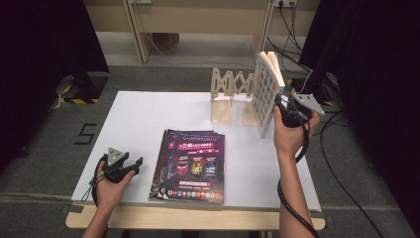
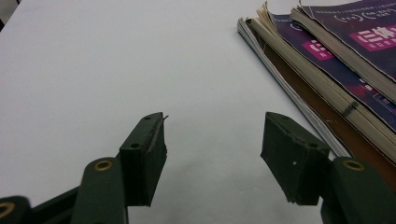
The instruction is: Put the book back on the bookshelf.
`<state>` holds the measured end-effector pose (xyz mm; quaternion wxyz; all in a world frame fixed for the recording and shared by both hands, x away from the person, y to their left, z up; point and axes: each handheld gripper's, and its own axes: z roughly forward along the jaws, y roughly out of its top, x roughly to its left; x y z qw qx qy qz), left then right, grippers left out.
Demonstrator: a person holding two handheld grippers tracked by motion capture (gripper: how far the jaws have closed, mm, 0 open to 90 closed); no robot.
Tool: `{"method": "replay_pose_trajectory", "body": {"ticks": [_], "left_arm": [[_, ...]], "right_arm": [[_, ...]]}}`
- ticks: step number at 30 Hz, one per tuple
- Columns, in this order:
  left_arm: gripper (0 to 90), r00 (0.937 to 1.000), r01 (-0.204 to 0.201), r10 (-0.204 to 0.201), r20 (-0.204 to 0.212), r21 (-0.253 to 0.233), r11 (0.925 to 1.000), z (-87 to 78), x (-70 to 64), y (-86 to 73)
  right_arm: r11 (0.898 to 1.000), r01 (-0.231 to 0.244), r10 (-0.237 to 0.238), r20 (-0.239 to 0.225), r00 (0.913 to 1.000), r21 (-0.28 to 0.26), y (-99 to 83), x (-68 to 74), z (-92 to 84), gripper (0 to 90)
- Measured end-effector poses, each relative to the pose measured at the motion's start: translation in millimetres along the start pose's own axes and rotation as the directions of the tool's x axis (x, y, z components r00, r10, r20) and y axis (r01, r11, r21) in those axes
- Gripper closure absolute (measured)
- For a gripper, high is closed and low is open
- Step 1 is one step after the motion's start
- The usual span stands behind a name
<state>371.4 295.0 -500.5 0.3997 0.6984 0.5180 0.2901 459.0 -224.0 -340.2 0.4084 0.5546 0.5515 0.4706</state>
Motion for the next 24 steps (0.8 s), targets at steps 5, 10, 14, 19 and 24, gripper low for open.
{"method": "replay_pose_trajectory", "body": {"ticks": [5, 10, 14, 19, 24], "left_arm": [[39.2, 1.0, -0.007, 0.007, -0.002, 0.002, 1.0, 0.3, -0.6, 0.1], [39.2, 1.0, -0.009, 0.009, -0.001, 0.001, 1.0, 0.1, -0.6, 0.0], [39.3, 0.9999, -0.01, 0.01, -0.001, 0.004, 0.9999, 0.4, -0.8, 0.1], [39.3, 0.9999, -0.011, 0.011, -0.002, 0.002, 0.9999, 0.3, -0.9, 0.1], [39.4, 1.0, -0.009, 0.009, -0.002, 0.004, 0.9999, 0.3, -0.7, 0.1]], "right_arm": [[1.0, -0.004, 0.005, -0.028, 0.9996, 0.018, -7.0, 1.0, -6.0, 55.8], [0.999, -0.026, 0.026, -0.01, 0.9996, 0.032, -13.4, 3.7, -11.0, 61.0], [0.999, -0.033, 0.034, -0.033, 0.9989, 0.042, -17.8, 4.1, -14.6, 66.0], [1.0, 0.008, -0.007, -0.013, 0.9999, 0.011, -22.1, 6.9, -18.0, 61.5], [0.999, -0.034, 0.034, -0.017, 0.9993, -0.028, -23.4, 9.7, -23.9, 60.8]]}}
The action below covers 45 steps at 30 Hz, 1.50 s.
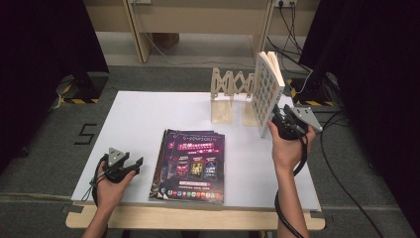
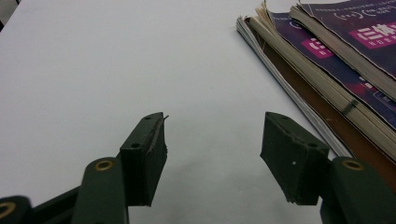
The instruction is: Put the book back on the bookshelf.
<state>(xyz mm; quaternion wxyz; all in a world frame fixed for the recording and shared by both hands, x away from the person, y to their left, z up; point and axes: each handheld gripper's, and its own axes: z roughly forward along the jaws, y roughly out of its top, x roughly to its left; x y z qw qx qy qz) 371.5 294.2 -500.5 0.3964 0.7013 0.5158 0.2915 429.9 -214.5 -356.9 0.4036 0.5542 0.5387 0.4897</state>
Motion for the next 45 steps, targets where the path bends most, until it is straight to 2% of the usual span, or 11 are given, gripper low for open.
{"method": "replay_pose_trajectory", "body": {"ticks": [3, 5, 8, 9, 12, 14, 17, 29, 35, 38, 45], "left_arm": [[39.4, 1.0, 0.0, 0.0, 0.001, -0.001, 1.0, 0.0, 0.0, 0.0], [39.3, 1.0, 0.003, -0.003, 0.002, -0.005, 1.0, -0.2, 0.2, -0.2], [39.3, 1.0, 0.005, -0.005, 0.002, -0.005, 1.0, 0.0, 0.2, -0.1], [39.4, 1.0, 0.0, 0.0, 0.001, -0.002, 1.0, -0.1, 0.2, -0.1], [39.3, 1.0, 0.0, 0.0, 0.0, -0.004, 1.0, -0.3, 0.0, -0.1], [39.3, 1.0, 0.004, -0.004, 0.002, -0.006, 1.0, -0.1, 0.3, -0.2], [39.3, 1.0, 0.003, -0.003, 0.002, -0.004, 1.0, -0.1, 0.1, -0.1], [40.0, 0.9997, 0.024, -0.024, 0.011, -0.01, 0.9997, -0.9, 2.7, -0.2], [41.6, 0.9976, 0.069, -0.068, 0.015, -0.037, 0.997, -3.9, 6.0, -0.8], [40.8, 0.9945, 0.098, -0.096, 0.044, -0.056, 0.9936, -4.5, 4.8, -0.2], [40.3, 0.993, 0.064, -0.058, 0.103, -0.058, 0.9963, 1.1, -11.7, 10.4]], "right_arm": [[0.998, -0.056, 0.056, -0.027, 0.9981, 0.01, -0.9, 1.9, -2.4, 56.4], [0.993, -0.11, 0.109, -0.059, 0.9923, -0.029, -2.3, 2.3, -4.7, 53.5], [0.994, -0.111, 0.11, -0.048, 0.9928, -0.022, -3.0, 2.4, -5.9, 53.5], [0.996, -0.09, 0.09, -0.045, 0.9949, 0.002, -3.6, 2.8, -4.9, 55.2], [0.998, -0.058, 0.058, -0.051, 0.997, -0.002, -4.7, 3.9, -4.7, 55.6], [1.0, -0.002, 0.002, -0.057, 0.9984, 0.004, -5.8, 4.8, -4.8, 51.6], [0.999, 0.05, -0.049, -0.044, 0.9978, 0.018, -8.8, 6.2, -4.7, 45.2], [0.993, 0.081, -0.073, -0.098, 0.9926, 0.08, -20.2, 14.3, -5.6, 43.4], [0.99, 0.086, -0.072, -0.123, 0.9898, 0.112, -27.0, 15.7, -4.8, 44.0], [0.987, 0.089, -0.07, -0.14, 0.9876, 0.132, -33.4, 16.3, -3.0, 44.0], [0.98, 0.091, -0.063, -0.16, 0.9851, 0.174, -40.7, 18.6, -1.6, 43.8]]}}
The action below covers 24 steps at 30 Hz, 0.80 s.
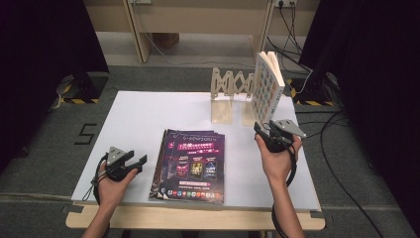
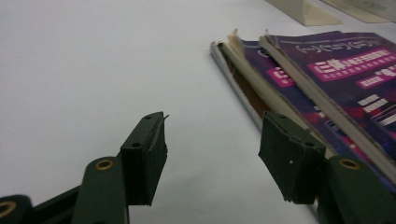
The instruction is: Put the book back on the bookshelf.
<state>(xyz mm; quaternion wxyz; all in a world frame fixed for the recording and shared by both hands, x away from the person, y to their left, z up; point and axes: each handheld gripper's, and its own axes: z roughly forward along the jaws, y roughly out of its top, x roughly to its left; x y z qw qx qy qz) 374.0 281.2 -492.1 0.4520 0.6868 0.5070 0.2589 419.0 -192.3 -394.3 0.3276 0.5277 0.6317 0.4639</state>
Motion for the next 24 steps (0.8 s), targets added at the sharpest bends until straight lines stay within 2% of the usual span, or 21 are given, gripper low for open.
{"method": "replay_pose_trajectory", "body": {"ticks": [7, 9, 14, 19, 24], "left_arm": [[40.6, 0.9972, -0.044, 0.043, 0.061, 0.017, 0.9989, 10.5, -14.8, 19.0], [41.6, 0.9958, -0.043, 0.041, 0.082, 0.027, 0.9987, 15.3, -16.5, 24.5], [41.4, 0.9927, -0.053, 0.047, 0.111, 0.052, 0.9972, 28.2, -22.9, 35.9], [42.3, 0.9868, -0.087, 0.074, 0.144, 0.083, 0.9927, 40.7, -34.5, 45.2], [43.2, 0.9835, -0.096, 0.074, 0.165, 0.133, 0.9864, 54.6, -44.1, 50.5]], "right_arm": [[1.0, -0.001, 0.001, -0.015, 0.9999, 0.029, -5.4, 4.5, 3.6, 43.3], [0.999, -0.005, 0.006, -0.024, 0.9997, 0.044, -6.3, 7.5, 5.7, 43.3], [0.998, 0.018, -0.015, -0.043, 0.999, 0.068, -8.4, 15.2, 12.0, 43.3], [0.995, 0.027, -0.021, -0.061, 0.9979, 0.1, -11.2, 24.6, 20.1, 43.7], [0.991, 0.036, -0.024, -0.087, 0.9959, 0.132, -15.0, 33.4, 28.5, 44.7]]}}
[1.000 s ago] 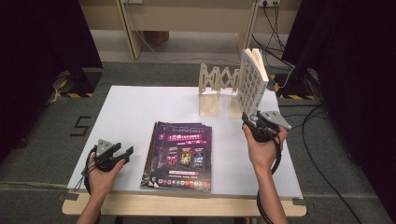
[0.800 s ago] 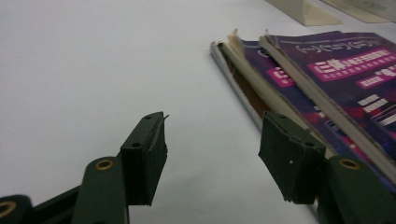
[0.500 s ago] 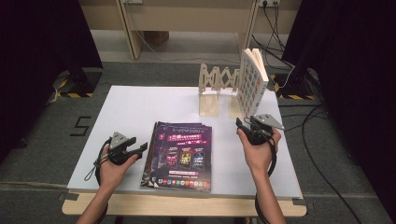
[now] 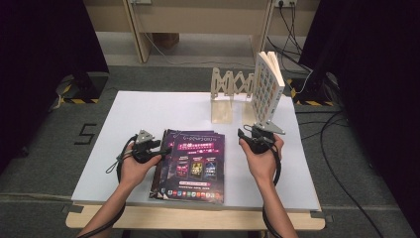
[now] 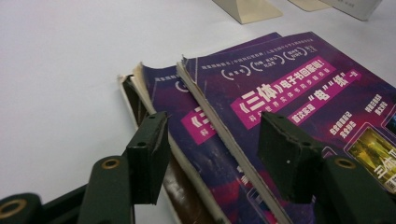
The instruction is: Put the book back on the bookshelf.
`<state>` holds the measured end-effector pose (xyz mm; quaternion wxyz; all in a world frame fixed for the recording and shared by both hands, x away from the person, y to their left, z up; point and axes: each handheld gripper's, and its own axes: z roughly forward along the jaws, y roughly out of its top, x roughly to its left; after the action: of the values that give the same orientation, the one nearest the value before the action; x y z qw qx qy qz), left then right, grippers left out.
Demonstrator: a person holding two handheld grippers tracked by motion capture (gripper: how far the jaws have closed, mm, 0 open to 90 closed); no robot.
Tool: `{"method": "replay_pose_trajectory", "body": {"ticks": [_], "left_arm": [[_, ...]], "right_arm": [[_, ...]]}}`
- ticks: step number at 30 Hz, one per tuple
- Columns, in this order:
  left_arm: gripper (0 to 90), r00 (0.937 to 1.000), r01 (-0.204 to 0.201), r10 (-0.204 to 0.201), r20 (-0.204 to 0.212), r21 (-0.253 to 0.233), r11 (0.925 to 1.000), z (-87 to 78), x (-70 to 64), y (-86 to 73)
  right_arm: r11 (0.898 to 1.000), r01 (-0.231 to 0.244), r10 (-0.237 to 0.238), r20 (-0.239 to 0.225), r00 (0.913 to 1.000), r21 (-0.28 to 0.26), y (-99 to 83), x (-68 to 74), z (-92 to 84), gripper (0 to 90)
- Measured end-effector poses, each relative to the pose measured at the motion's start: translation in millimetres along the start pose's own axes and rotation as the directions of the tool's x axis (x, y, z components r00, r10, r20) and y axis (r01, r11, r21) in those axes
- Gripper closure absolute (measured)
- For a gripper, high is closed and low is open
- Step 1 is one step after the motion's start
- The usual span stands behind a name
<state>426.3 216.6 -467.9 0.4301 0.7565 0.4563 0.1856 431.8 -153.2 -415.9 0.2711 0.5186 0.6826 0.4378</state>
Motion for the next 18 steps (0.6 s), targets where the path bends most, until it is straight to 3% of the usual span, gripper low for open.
{"method": "replay_pose_trajectory", "body": {"ticks": [10, 18], "left_arm": [[44.9, 0.9997, 0.009, -0.01, 0.023, 0.049, 0.9988, 18.6, -6.7, 10.5], [45.3, 0.9995, 0.025, -0.026, 0.018, 0.08, 0.9965, 28.8, -6.3, 10.8]], "right_arm": [[0.999, -0.009, 0.01, -0.027, 0.9996, 0.041, -3.9, 8.0, 14.4, 46.6], [0.995, -0.013, 0.02, -0.081, 0.9965, 0.094, -8.4, 17.3, 29.2, 50.0]]}}
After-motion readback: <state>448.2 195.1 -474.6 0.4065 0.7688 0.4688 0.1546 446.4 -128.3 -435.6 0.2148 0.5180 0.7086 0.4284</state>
